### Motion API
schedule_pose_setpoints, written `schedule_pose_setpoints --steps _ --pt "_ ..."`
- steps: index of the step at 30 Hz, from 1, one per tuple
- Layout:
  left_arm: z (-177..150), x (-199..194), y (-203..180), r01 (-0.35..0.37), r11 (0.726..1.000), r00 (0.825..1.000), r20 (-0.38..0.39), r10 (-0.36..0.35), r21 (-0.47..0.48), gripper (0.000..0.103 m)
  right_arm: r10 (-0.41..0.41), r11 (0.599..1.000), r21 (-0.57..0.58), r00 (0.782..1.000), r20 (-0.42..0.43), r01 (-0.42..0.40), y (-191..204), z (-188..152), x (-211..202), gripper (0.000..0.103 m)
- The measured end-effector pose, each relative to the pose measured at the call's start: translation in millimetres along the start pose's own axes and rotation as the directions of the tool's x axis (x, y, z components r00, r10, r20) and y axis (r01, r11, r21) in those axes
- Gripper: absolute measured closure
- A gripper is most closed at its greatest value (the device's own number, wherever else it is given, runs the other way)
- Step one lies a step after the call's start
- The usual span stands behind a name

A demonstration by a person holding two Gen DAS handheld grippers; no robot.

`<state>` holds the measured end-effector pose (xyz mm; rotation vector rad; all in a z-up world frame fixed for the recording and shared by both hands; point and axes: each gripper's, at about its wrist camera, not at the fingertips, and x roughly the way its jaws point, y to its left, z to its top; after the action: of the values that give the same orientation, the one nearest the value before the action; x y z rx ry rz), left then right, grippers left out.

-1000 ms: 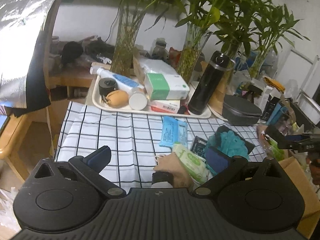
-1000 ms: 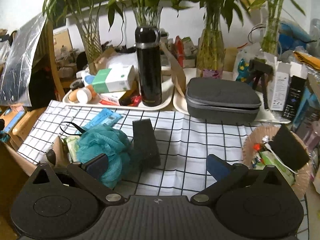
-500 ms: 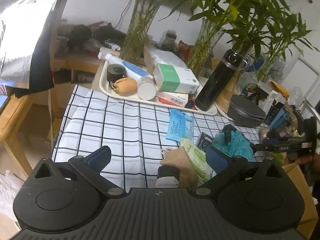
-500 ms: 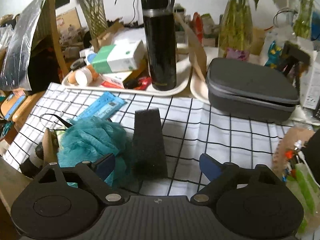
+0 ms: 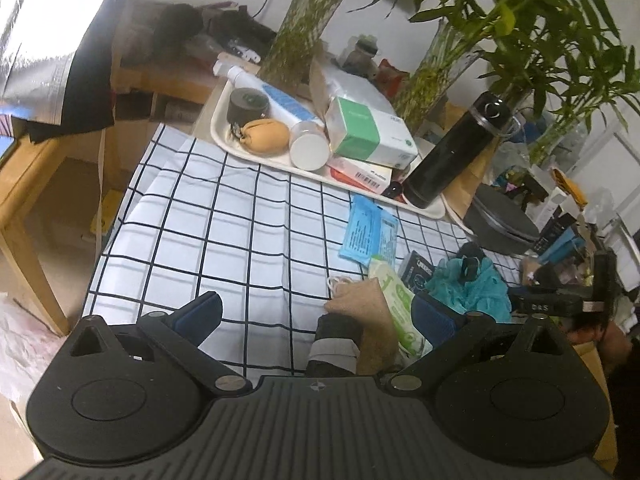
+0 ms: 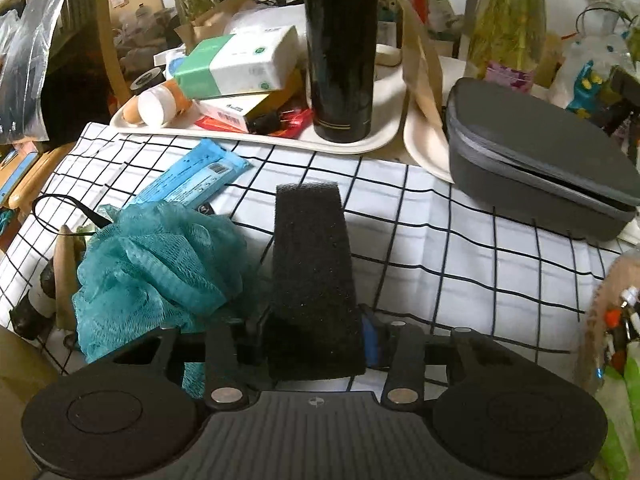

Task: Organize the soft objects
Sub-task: 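Close the right gripper on the tall black foam block while the left tool approaches the black roll, then close the left gripper on the black roll with white band and lift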

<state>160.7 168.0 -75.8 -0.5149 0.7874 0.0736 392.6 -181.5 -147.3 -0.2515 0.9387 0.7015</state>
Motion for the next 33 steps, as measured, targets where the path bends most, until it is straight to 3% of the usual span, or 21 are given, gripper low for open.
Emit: schedule_pose_setpoints --steps 9,12,14,19,25,30,33 --pt "9.0 32.7 -2.5 0.069 0.998 0.99 -0.121 -0.069 -0.01 0.001 -0.054 0.998 0.043 0.996 0.074 0.051 -14.9 -2.5 -33.4 0.058" --pt "11.9 49.1 0.6 0.101 0.994 0.979 -0.177 -0.105 -0.029 0.001 -0.071 0.996 0.053 0.992 0.1 0.066 -16.5 -3.6 -45.1 0.058" --pt "12.6 58.9 3.1 0.11 0.993 0.969 -0.217 -0.117 -0.044 0.015 -0.078 0.996 0.06 0.99 0.119 0.071 -17.7 -4.0 -52.8 0.058" --pt "12.0 81.3 6.7 0.133 0.988 0.942 -0.3 -0.15 -0.077 0.018 -0.087 0.993 0.09 0.984 0.157 0.074 -21.3 -4.8 -69.8 0.058" --pt "2.9 102.8 0.5 0.108 0.994 0.913 -0.393 -0.108 -0.024 0.026 -0.084 0.99 0.125 0.978 0.193 0.061 -27.5 -10.9 -87.9 0.058" --pt "-8.2 118.0 -5.4 0.097 0.995 0.885 -0.458 -0.077 0.02 0.039 -0.081 0.988 0.147 0.974 0.212 0.05 -30.5 -15.6 -97.9 0.058" --pt "-8.9 120.4 -8.1 0.091 0.995 0.891 -0.449 -0.063 0.041 0.043 -0.08 0.988 0.15 0.973 0.215 0.048 -29.9 -18.2 -101.3 0.058"
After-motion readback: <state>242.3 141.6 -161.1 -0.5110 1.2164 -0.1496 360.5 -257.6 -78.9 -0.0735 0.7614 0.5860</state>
